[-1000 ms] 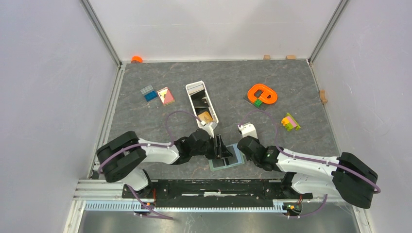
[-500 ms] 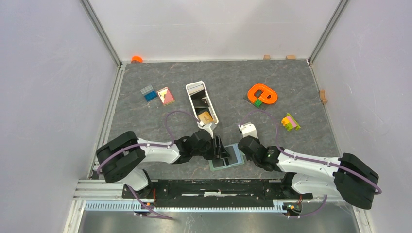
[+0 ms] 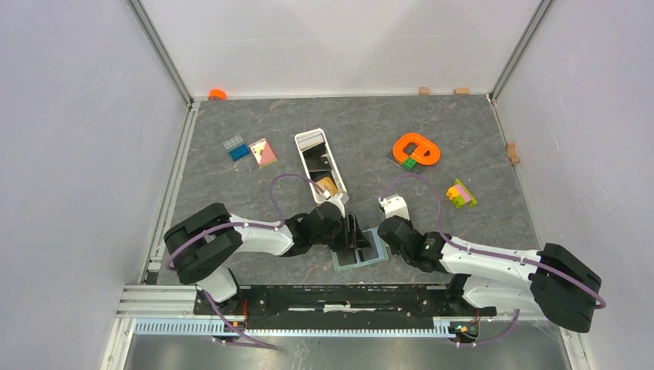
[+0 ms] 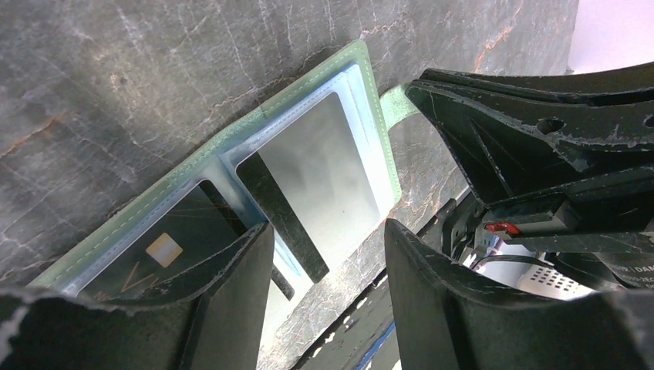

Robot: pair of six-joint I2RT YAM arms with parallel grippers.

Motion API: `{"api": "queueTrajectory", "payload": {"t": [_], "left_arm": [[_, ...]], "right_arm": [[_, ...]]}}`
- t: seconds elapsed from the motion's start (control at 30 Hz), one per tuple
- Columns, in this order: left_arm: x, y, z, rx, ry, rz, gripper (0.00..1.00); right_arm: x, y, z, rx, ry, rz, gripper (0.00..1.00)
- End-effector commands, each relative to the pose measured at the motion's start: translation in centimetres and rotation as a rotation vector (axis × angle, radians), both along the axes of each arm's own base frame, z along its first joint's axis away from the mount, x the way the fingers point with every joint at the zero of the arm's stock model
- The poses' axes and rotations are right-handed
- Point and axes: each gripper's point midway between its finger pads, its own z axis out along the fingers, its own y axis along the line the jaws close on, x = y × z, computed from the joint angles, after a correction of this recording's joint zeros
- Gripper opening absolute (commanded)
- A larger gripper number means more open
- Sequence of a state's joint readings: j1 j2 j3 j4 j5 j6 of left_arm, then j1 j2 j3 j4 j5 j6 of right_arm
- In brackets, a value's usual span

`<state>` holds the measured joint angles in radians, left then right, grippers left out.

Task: Put the credit cards into the card holder
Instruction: Insert the credit card into the card holder.

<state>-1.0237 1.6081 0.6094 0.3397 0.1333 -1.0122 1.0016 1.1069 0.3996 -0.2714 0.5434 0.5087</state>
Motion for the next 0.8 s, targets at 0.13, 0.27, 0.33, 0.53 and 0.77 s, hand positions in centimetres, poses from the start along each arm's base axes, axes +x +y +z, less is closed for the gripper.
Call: {"api": "queueTrajectory", "payload": {"t": [0.13, 0.27, 0.33, 0.53, 0.77], "left_arm": [[0.1, -2.1, 1.4, -0.024, -0.05, -0.063, 0.61], [0.1, -2.5, 1.9, -0.006, -0.063, -0.078, 0.61], [0.2, -2.6, 2.1, 0.016, -0.075, -0.083, 0.61], [0.1, -3.1, 2.4, 0.038, -0.093, -0.105, 0.62], [0.2, -2.0, 3.0, 0.047, -0.13, -0.091, 0.66]], "right_arm": [[0.2, 0.2, 0.3, 0.023, -0.022, -0.017, 0.0], [0.2, 0.1, 0.2, 0.017, -0.021, -0.018, 0.0], [0.2, 0.1, 0.1, 0.012, -0.018, -0.017, 0.0], [0.1, 0.0, 0.0, 0.015, -0.015, -0.022, 0.0], [0.3, -0.3, 0.5, 0.018, -0.034, -0.041, 0.05]]}}
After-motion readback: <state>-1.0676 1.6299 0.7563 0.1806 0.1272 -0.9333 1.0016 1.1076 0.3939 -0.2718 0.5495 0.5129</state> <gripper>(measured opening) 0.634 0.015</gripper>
